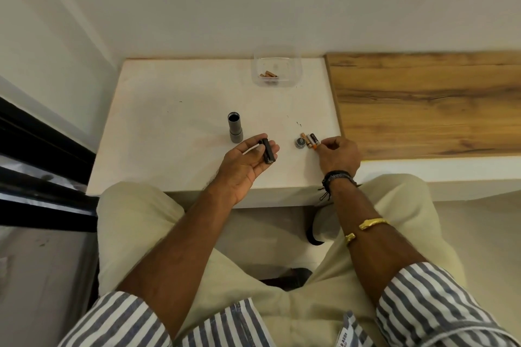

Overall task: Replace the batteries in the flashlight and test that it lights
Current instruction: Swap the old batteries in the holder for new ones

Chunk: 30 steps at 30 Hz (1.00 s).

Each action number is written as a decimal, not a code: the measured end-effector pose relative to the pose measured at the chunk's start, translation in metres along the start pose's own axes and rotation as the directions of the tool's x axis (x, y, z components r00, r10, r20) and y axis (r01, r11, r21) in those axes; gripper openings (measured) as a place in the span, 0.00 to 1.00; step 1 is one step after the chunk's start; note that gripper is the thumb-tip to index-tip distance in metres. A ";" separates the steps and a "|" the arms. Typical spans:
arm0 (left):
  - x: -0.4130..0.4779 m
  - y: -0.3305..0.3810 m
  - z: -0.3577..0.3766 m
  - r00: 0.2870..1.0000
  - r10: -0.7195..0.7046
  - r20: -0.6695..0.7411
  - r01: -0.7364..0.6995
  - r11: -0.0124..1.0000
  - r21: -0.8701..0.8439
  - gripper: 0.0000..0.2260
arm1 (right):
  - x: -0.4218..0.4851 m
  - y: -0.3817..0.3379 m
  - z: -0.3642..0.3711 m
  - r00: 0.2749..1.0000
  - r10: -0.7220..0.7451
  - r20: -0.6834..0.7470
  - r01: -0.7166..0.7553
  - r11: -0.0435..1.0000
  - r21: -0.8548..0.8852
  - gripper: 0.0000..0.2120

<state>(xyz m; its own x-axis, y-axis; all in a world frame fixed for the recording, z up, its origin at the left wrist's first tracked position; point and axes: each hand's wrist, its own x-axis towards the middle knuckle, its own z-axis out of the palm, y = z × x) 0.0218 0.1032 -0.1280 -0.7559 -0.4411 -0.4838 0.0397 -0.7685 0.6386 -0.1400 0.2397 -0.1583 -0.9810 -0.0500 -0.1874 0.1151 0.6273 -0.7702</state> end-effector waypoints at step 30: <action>0.039 0.099 -0.006 0.956 0.284 -0.066 -0.291 0.945 -0.151 0.16 | 0.126 -0.175 0.113 0.871 -0.380 0.311 0.483 0.776 -0.406 0.09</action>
<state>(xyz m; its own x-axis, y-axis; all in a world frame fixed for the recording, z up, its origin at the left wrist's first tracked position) 0.0003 0.0072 -0.0877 -0.6682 -0.6712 -0.3209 0.3566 -0.6674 0.6537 -0.2657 0.0352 -0.1160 -0.8496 -0.5239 -0.0604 -0.4482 0.7777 -0.4407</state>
